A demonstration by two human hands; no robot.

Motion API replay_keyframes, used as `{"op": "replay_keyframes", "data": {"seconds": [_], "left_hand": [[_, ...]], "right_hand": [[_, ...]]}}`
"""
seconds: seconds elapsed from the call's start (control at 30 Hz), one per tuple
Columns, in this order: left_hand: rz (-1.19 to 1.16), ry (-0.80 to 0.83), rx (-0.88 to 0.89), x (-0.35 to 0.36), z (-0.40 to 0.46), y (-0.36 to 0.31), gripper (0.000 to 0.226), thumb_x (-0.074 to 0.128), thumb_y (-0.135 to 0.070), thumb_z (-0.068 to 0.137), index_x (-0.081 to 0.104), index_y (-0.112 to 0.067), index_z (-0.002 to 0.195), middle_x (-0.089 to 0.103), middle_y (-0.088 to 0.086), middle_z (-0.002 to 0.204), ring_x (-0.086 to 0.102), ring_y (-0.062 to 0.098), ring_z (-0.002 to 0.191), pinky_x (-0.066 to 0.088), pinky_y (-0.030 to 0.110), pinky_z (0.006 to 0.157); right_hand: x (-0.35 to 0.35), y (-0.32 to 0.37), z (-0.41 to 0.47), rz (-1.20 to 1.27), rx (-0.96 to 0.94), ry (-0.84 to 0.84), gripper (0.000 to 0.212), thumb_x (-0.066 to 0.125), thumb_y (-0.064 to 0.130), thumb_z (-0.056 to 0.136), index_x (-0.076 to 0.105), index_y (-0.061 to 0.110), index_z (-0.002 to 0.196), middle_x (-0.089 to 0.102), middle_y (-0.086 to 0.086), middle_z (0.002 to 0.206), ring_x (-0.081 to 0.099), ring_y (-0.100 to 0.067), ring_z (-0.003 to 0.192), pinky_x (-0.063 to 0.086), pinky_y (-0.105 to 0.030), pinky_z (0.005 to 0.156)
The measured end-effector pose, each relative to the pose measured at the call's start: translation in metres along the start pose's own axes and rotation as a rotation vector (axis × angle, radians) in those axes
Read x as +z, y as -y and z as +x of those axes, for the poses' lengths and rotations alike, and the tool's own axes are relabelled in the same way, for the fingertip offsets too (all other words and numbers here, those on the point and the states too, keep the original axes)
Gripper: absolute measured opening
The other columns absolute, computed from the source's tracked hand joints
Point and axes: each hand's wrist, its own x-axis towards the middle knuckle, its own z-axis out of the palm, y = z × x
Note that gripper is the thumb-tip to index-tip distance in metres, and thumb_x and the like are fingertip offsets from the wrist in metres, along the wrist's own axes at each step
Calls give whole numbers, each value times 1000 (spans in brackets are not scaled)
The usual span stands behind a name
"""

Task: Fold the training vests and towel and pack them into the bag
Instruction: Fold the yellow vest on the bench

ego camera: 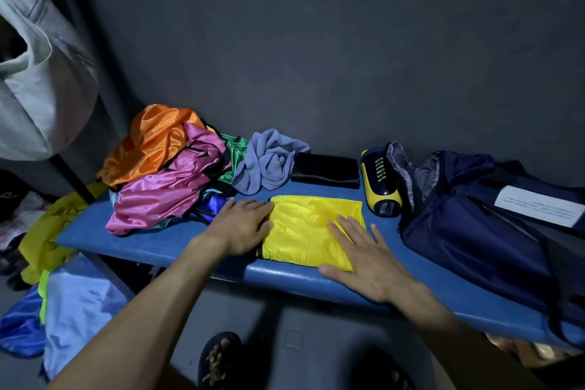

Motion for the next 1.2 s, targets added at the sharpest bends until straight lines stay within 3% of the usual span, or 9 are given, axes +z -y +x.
{"op": "replay_keyframes", "data": {"seconds": [0.17,0.3,0.47,0.67,0.73,0.9,1.03,1.13,1.2], "left_hand": [[9,-344,337,2,-6,-28,64,38,-52,98,40,-23,155,33,5,163,30,28,148,28,47,122],[84,23,322,27,-10,-43,101,45,-86,84,11,-32,163,3,-6,172,1,20,157,8,47,128],[22,-30,335,32,-9,-34,96,37,-86,85,14,-35,163,6,-10,171,-2,16,158,2,42,129],[-20,-152,285,31,-10,-40,68,50,-57,99,32,-28,158,32,-8,165,24,17,154,16,37,126],[-78,-150,269,21,-15,-44,52,55,-33,95,49,-27,146,55,-4,148,46,22,139,37,37,113],[-749,-75,247,-8,-36,-59,18,63,-20,95,58,-16,78,62,-10,72,60,12,69,44,29,67],[-1209,234,193,-22,-44,-62,26,66,-8,97,67,5,119,76,11,116,72,27,108,56,36,99],[-1254,341,61,-17,-43,-59,16,62,-7,99,66,7,107,79,6,87,75,9,72,61,22,76],[-1272,363,-52,-5,-38,-53,23,70,-16,97,69,2,110,79,8,98,77,17,88,61,34,89]], "right_hand": [[-4,-6,-1,-26,-48,-4,100,15,90,83,-9,35,162,-23,12,168,-26,-8,153,-9,-46,127],[-4,-8,-2,-105,-47,-20,87,11,69,89,0,27,164,-12,5,171,-14,-14,157,-7,-41,127],[-5,-28,-12,-8,-62,-191,59,55,18,100,39,21,157,27,5,167,23,-12,155,0,-28,125],[-24,-21,-18,403,-82,-571,22,67,2,94,72,17,109,74,-3,100,65,-5,87,52,-41,94],[-44,-1,-21,499,-94,-670,8,60,13,101,65,15,95,61,4,78,52,-4,66,42,-29,63],[-99,34,-21,480,-69,-950,27,37,28,109,39,17,84,39,8,64,39,-13,60,27,-36,60],[-144,24,20,180,15,-620,33,32,41,110,41,21,85,55,-1,73,56,-32,74,45,-46,67],[-139,23,65,147,36,-368,36,41,38,108,49,20,77,62,-3,80,61,-32,81,52,-47,76],[-123,27,91,165,49,-283,30,49,39,104,60,20,84,67,-3,87,63,-29,85,54,-47,81]]}}
